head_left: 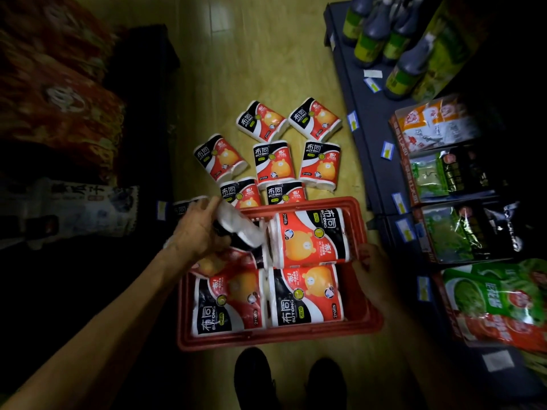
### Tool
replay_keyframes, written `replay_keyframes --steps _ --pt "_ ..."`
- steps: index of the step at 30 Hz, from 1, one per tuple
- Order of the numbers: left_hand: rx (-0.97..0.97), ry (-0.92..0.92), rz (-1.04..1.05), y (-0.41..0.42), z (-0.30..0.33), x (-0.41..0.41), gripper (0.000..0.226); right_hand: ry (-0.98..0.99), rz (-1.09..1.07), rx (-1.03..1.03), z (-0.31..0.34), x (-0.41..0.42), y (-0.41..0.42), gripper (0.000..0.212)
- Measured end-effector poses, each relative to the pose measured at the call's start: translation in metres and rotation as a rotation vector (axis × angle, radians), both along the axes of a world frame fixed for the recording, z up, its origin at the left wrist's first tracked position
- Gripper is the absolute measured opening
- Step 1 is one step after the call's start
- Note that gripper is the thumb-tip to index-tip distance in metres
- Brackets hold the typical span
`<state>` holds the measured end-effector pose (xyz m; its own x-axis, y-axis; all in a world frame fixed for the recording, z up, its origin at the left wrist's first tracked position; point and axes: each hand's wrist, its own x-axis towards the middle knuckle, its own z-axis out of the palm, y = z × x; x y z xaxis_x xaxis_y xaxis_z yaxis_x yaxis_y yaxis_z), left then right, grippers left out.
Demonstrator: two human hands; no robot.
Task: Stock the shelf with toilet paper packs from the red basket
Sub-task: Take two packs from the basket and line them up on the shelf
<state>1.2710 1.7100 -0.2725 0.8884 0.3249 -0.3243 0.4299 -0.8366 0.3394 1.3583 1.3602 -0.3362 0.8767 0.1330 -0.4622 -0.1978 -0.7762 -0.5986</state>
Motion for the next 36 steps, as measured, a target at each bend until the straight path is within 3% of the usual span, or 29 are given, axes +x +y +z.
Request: replay_keyframes --steps 5,10,14,17,23,36 --pt "-0.365 -0.325 0.398 0.000 0.043 -0.008 0.068 0.063 -0.055 0.006 -0.006 -0.006 -0.004 0.020" --pt "-0.542 -0.415 0.507 -0.011 0.057 -0.008 0.057 0.182 -0.228 0.106 -0.019 -0.007 0.008 0.023" --pt "-0.535 -0.392 0.490 -0.019 0.050 -0.005 0.056 0.284 -0.339 0.175 -0.036 -0.009 0.022 0.022" --pt "-0.506 -0.390 0.508 -0.021 0.042 -0.004 0.056 0.317 -0.380 0.207 -0.049 -0.007 0.030 0.036" --pt "-0.484 -0.396 0.539 -0.017 0.036 -0.003 0.054 0.315 -0.502 0.225 -0.050 0.004 0.048 0.055" --pt "-0.457 -0.394 0.552 -0.016 0.034 0.000 0.053 0.233 -0.695 0.329 -0.038 0.015 0.062 0.064"
